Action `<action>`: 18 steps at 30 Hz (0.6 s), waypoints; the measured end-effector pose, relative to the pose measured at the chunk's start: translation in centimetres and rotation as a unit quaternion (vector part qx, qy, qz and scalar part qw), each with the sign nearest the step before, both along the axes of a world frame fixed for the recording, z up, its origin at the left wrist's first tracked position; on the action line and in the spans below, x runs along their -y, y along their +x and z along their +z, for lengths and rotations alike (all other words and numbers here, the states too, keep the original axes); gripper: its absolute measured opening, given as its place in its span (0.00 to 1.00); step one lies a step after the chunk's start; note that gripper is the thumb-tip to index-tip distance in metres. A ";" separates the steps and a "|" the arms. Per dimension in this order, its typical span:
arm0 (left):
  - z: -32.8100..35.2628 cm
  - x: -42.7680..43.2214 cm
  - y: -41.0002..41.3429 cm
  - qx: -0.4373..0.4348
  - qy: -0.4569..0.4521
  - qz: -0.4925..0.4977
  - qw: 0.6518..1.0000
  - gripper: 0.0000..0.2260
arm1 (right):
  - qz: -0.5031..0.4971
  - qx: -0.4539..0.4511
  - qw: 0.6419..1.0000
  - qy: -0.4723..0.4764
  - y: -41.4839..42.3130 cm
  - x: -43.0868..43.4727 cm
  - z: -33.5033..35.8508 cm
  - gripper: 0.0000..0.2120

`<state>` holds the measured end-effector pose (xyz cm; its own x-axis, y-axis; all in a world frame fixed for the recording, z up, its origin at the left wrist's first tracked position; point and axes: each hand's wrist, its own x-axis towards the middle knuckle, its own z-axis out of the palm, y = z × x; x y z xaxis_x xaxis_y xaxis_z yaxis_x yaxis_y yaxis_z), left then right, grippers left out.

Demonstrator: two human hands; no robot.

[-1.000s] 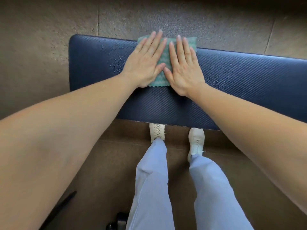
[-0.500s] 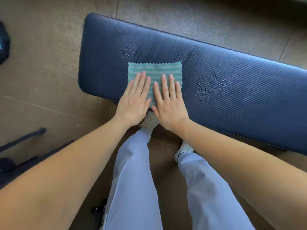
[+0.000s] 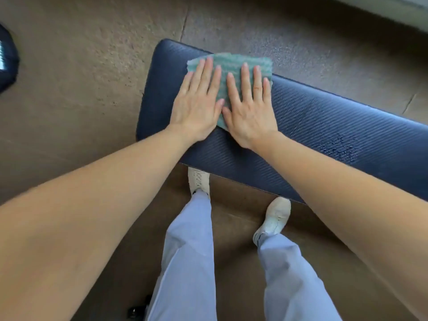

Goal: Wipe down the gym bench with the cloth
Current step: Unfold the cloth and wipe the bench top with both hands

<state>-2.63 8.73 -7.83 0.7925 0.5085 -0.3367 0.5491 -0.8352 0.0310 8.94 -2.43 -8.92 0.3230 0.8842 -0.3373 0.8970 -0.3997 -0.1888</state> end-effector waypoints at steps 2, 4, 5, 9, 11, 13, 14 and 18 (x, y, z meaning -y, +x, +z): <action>-0.4 -2.8 0.1 0.007 0.015 -0.028 0.999 0.29 | -0.010 0.006 1.000 -0.017 0.7 -2.6 -0.1 0.35; -0.8 -3.7 -0.6 0.014 0.022 -0.047 0.999 0.29 | -0.019 0.012 0.999 -0.024 0.6 -3.7 -0.3 0.36; -0.8 -3.7 -1.1 0.021 0.019 -0.044 0.999 0.28 | -0.021 0.016 0.999 -0.023 0.3 -3.9 -0.4 0.35; -0.6 -1.6 -3.7 0.027 -0.004 0.007 1.000 0.29 | 0.014 0.023 0.999 -0.023 -2.1 -2.9 0.1 0.34; -0.2 0.3 -6.0 0.022 -0.029 0.032 0.999 0.29 | 0.037 0.010 0.999 -0.029 -3.9 -1.7 0.4 0.34; 0.3 2.6 -9.1 0.005 -0.054 0.060 0.997 0.29 | 0.063 -0.006 0.997 -0.035 -6.6 0.0 0.8 0.34; 0.7 3.8 -10.7 -0.002 -0.069 0.076 0.995 0.30 | 0.075 -0.016 0.996 -0.037 -8.1 1.0 1.1 0.34; 2.0 8.0 -15.6 -0.023 -0.113 0.147 0.982 0.30 | 0.113 -0.047 0.991 -0.055 -13.4 4.2 1.6 0.33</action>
<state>-18.27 0.71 -5.81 0.6036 0.6208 -0.5002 0.7708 -0.6147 0.1673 -4.48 -6.63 -7.31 0.0831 0.8863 -0.4556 0.9465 -0.2133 -0.2423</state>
